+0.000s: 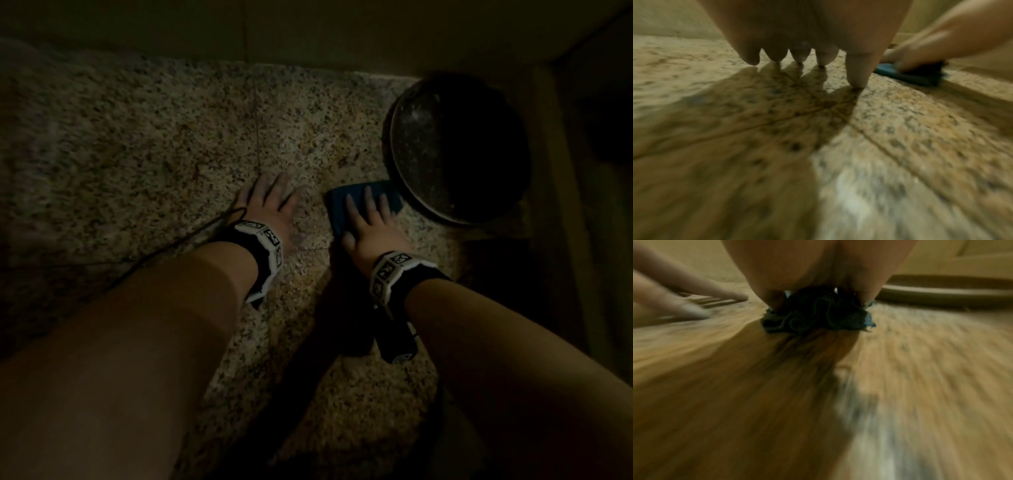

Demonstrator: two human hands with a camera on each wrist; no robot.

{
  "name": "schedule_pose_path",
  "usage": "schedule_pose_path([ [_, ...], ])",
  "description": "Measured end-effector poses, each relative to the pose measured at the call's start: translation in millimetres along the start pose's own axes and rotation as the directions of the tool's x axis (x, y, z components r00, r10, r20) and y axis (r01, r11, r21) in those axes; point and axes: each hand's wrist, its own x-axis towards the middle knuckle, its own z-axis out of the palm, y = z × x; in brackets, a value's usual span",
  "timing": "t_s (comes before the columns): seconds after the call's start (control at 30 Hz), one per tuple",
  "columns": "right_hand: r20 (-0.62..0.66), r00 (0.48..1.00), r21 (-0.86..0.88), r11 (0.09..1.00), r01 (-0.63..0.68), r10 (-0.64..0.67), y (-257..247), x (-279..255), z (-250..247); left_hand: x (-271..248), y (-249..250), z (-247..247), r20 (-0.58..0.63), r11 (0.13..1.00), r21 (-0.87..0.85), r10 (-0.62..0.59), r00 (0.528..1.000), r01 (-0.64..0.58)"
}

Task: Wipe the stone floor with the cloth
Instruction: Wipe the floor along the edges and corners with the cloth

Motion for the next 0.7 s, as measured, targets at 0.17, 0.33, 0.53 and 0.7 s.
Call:
schedule_pose_path([
  [0.17,0.022,0.999,0.039,0.999,-0.033,0.032,-15,-34,32,-6,-10,6,-0.007,0.999,0.040,0.006,1.000,-0.005],
  [0.33,0.044,0.997,0.080,0.994,-0.068,0.065,-24,-44,41,-12,-17,14,-0.015,1.000,0.027,-0.012,1.000,0.013],
  [0.53,0.028,0.994,0.111,0.988,-0.110,0.107,-38,-20,26,-22,-43,27,-0.054,1.000,-0.017,-0.011,0.998,0.010],
  [0.7,-0.012,0.990,0.034,0.989,-0.144,0.144,-63,24,-11,-22,-58,32,-0.004,0.999,0.044,0.010,1.000,-0.010],
])
